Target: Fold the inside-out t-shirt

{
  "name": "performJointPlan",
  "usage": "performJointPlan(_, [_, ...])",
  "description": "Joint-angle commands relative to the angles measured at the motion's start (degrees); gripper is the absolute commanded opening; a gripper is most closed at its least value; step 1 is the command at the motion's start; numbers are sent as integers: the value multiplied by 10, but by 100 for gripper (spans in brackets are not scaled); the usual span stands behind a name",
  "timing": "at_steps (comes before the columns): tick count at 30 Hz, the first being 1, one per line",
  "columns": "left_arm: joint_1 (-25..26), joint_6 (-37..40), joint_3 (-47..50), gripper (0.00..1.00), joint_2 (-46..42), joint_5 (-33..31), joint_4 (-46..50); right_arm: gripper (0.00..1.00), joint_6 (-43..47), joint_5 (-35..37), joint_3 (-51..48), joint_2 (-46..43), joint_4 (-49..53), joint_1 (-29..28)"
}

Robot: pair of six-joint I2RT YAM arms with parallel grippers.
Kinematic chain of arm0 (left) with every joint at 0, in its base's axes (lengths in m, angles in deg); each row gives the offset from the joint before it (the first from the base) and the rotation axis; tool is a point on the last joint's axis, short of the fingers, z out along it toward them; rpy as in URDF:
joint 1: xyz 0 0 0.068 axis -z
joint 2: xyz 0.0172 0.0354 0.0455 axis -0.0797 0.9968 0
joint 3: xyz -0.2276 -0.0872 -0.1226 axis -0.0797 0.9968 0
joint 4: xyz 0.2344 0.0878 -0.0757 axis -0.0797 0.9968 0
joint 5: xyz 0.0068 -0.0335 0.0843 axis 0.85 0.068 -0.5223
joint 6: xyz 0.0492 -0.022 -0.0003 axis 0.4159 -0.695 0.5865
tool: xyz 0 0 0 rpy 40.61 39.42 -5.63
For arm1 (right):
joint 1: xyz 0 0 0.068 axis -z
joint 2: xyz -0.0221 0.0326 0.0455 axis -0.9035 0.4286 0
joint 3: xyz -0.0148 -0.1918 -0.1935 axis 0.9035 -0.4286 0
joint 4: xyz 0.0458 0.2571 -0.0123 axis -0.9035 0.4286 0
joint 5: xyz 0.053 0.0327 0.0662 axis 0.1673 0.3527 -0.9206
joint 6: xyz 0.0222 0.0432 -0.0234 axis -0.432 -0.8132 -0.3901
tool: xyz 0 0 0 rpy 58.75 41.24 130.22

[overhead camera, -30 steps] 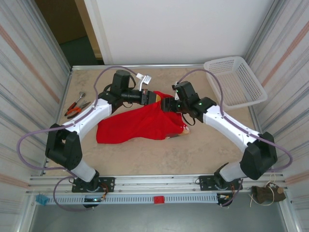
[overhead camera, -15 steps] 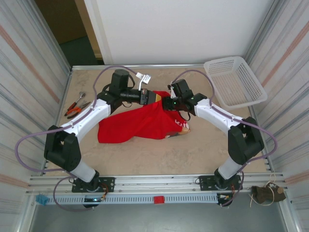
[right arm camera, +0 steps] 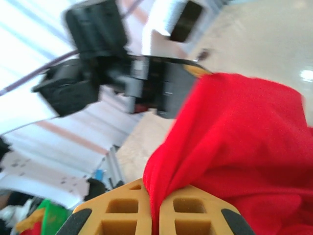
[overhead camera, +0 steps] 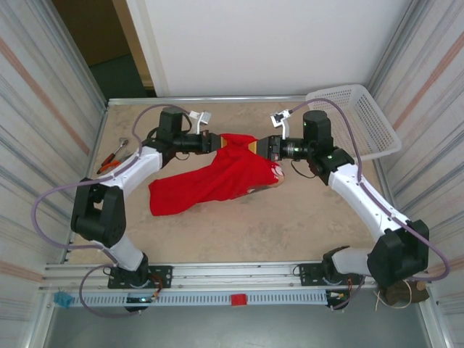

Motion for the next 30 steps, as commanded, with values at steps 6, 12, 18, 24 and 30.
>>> performJointPlan(6, [-12, 9, -16, 40, -46, -102, 34, 0, -57, -92, -34, -1, -102, 31])
performJointPlan(12, [13, 33, 33, 52, -163, -143, 57, 0, -77, -94, -62, -6, -137, 37])
performJointPlan(18, [73, 125, 20, 52, -168, -178, 77, 0, -79, -93, -63, -10, -136, 37])
performJointPlan(24, [118, 158, 11, 46, -129, -159, 47, 0, -80, -84, -63, -22, -131, 37])
performJointPlan(30, [131, 150, 3, 47, -92, -165, 15, 0, -81, -86, -65, -29, -128, 37])
